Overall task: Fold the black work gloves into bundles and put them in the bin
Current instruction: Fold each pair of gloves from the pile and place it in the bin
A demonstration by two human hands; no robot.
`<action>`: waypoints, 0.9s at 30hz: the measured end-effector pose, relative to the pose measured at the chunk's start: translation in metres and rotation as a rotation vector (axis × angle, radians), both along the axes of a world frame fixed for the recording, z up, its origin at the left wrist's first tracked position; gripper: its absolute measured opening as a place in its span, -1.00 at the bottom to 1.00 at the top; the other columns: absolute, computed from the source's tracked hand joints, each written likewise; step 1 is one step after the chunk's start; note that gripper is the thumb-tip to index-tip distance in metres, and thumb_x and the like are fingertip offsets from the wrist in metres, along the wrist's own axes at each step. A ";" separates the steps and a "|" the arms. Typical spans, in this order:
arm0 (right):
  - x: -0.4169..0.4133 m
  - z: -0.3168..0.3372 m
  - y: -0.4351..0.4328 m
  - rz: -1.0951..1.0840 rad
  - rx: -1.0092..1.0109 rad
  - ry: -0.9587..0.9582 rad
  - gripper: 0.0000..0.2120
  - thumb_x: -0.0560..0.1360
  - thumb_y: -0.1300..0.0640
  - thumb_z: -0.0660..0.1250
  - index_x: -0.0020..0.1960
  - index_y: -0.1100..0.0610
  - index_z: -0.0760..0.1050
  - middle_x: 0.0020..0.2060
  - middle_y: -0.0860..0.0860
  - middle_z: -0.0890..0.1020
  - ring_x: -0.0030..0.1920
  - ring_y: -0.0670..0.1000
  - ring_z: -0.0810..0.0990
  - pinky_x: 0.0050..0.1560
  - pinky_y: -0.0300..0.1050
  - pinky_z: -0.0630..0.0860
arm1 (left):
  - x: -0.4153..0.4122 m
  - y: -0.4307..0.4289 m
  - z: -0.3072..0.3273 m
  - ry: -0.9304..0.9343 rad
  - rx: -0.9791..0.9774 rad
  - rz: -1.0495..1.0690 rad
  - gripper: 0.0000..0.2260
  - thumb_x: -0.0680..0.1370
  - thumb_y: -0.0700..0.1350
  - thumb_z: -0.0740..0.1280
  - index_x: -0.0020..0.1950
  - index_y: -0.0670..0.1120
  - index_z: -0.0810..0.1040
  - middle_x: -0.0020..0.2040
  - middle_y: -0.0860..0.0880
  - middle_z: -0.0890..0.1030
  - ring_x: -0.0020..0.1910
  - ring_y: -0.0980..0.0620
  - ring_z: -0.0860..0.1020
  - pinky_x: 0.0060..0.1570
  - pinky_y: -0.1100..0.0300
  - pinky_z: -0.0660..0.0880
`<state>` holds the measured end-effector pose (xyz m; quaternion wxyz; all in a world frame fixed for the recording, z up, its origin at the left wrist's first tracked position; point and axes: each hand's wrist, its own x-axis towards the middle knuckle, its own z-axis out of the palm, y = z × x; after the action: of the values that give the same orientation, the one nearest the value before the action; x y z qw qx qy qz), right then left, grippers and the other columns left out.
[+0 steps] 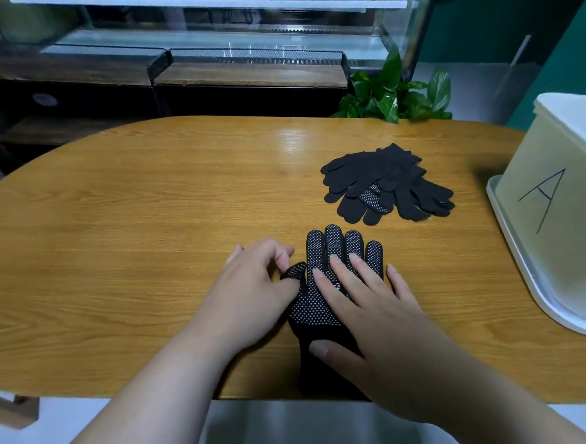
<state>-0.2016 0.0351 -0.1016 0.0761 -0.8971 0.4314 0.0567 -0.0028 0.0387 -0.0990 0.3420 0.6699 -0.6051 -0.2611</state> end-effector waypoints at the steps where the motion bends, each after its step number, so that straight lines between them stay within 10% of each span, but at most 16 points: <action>1: -0.001 0.000 0.000 0.003 0.001 -0.021 -0.24 0.44 -0.47 -0.48 0.56 -0.17 -0.44 0.59 -0.12 -0.33 0.54 -0.06 -0.45 0.56 0.24 -0.25 | 0.000 0.001 0.000 0.087 -0.010 0.023 -0.77 0.42 -0.12 0.44 -0.23 0.05 0.38 0.08 0.12 0.66 0.25 0.10 0.53 0.44 -0.02 0.26; 6: -0.001 -0.002 0.000 0.001 0.004 -0.027 -0.35 0.53 -0.36 -0.42 0.58 -0.22 -0.33 0.59 -0.11 -0.32 0.55 -0.04 -0.45 0.55 0.25 -0.26 | -0.004 0.006 0.000 0.269 -0.078 0.039 -0.73 0.43 -0.26 0.47 -0.14 0.07 0.46 -0.28 0.14 0.57 -0.29 0.07 0.49 -0.14 0.01 0.47; 16: 0.002 0.001 0.001 -0.028 0.007 -0.026 -0.29 0.48 -0.36 -0.27 0.59 -0.18 -0.09 0.60 -0.07 -0.31 0.56 -0.01 -0.43 0.55 0.24 -0.27 | -0.019 0.023 0.003 0.020 -0.114 -0.030 -0.58 0.46 -0.26 0.46 -0.05 0.29 0.48 -0.09 0.35 0.62 -0.11 0.30 0.57 -0.08 0.48 0.41; 21: -0.001 -0.003 -0.002 -0.078 0.015 -0.093 -0.10 0.47 -0.42 -0.17 0.61 0.08 -0.33 0.58 -0.05 -0.35 0.52 -0.07 -0.50 0.56 0.10 -0.31 | -0.015 0.026 0.001 -0.212 -0.162 -0.136 -0.69 0.46 -0.20 0.45 0.05 0.20 0.63 -0.13 0.39 0.53 -0.02 0.53 0.42 0.02 0.63 0.24; 27: -0.014 0.010 -0.001 -0.131 0.174 -0.423 -0.16 0.55 -0.22 0.22 0.61 -0.14 -0.25 0.55 -0.33 -0.29 0.46 -0.33 -0.46 0.53 -0.15 -0.22 | 0.001 0.030 -0.006 -0.295 -0.236 -0.292 -0.71 0.47 0.04 0.29 0.17 0.21 0.61 -0.07 0.23 0.57 -0.02 0.29 0.51 0.03 0.41 0.40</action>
<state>-0.2159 0.0339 -0.0917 0.2454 -0.8493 0.4565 -0.1004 -0.0020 0.0688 -0.1052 0.2845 0.5617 -0.7652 -0.1343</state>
